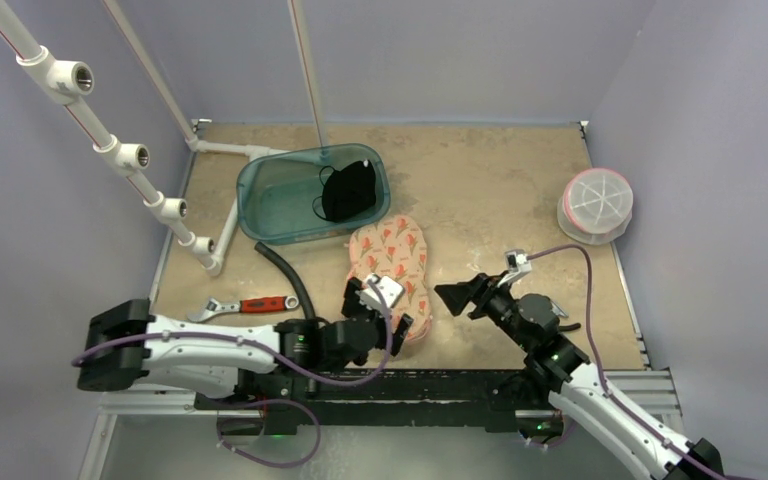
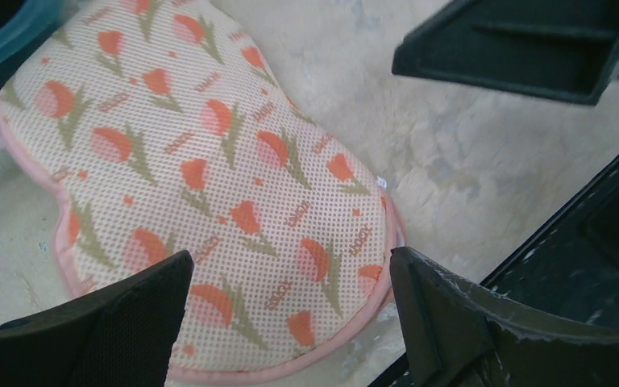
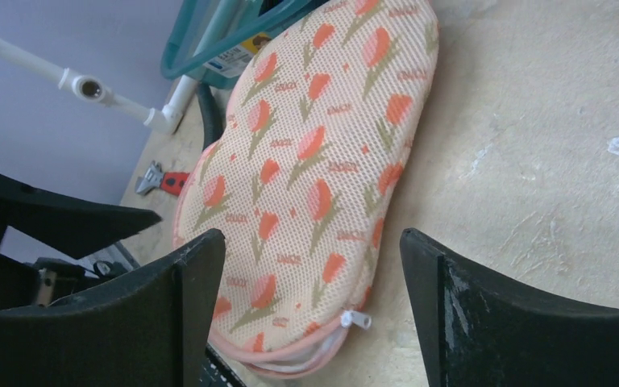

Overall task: Unzip the laundry bag and remove the bra
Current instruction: Place the laundry bag at the center of the board.

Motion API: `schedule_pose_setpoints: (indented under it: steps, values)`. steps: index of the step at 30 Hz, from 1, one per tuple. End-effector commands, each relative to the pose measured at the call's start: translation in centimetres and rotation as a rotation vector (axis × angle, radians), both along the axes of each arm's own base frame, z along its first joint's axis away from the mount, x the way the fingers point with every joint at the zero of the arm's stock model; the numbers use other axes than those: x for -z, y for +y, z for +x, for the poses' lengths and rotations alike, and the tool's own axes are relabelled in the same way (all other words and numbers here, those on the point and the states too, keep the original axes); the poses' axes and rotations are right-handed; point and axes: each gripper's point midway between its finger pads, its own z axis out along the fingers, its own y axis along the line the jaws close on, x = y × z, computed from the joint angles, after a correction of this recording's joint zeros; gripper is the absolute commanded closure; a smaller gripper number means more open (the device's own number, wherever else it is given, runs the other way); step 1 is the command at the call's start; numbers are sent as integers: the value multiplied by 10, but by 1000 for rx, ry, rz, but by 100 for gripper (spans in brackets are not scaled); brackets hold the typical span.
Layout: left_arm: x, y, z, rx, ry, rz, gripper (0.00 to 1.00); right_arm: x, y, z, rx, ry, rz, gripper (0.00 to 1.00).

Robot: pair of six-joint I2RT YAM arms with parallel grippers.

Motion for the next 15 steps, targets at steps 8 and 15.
schedule_pose_setpoints:
  steps: [8,15]
  values:
    - [-16,-3,-16,-49,157,-226,7,-1,2,1,-14,2,-15,10]
    - [-11,-24,-30,19,178,-216,5,-2,13,0,-66,7,-16,8]
